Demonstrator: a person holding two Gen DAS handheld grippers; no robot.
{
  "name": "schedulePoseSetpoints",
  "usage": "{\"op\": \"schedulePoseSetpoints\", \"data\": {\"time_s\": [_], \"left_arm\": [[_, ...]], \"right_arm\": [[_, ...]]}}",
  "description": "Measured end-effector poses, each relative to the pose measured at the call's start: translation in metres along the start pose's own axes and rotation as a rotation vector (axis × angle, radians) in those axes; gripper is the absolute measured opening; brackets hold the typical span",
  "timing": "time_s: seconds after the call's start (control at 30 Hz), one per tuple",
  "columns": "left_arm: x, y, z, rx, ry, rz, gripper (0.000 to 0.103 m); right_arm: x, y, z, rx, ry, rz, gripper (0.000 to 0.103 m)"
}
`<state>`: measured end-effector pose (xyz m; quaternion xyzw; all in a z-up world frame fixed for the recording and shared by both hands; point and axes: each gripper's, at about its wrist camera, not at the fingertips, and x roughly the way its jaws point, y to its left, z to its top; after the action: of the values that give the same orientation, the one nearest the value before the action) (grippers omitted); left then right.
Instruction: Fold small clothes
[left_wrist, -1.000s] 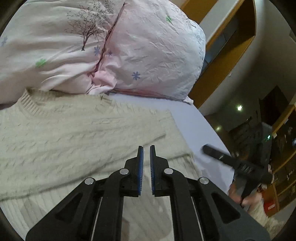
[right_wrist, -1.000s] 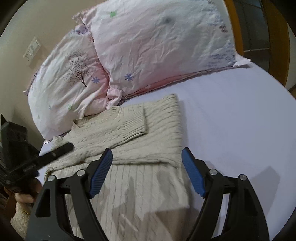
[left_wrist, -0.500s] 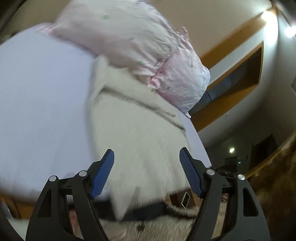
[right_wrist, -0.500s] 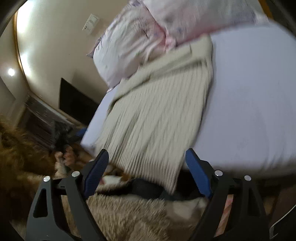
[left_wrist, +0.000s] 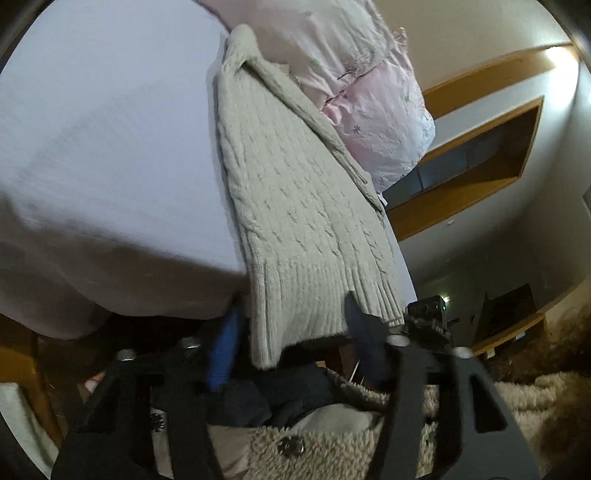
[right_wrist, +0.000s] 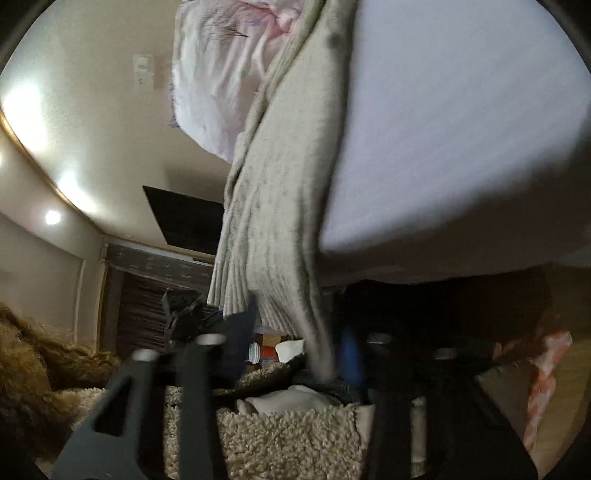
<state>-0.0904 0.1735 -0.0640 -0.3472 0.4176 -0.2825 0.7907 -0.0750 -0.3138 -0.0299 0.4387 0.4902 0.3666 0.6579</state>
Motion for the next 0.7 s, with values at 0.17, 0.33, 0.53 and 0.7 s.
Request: {"op": "schedulePoseSetpoints", "data": {"time_s": [0.17, 0.33, 0.53, 0.7], "left_arm": [[-0.016, -0.004, 0.0, -0.058, -0.033, -0.054, 0.007], [-0.037, -0.069, 0.051, 0.125, -0.127, -0.044, 0.006], [-0.01, -0.112, 0.192, 0.228, -0.381, 0.163, 0.006], [0.094, -0.066, 0.29, 0.153, -0.302, 0.415, 0.006]], "right_arm": [[-0.019, 0.042, 0.008, -0.132, -0.068, 0.028, 0.007], [-0.038, 0.114, 0.064, -0.332, -0.202, -0.001, 0.007], [-0.02, 0.154, 0.197, -0.396, -0.484, -0.171, 0.007], [0.027, 0.09, 0.295, -0.216, -0.494, -0.423, 0.007]]}}
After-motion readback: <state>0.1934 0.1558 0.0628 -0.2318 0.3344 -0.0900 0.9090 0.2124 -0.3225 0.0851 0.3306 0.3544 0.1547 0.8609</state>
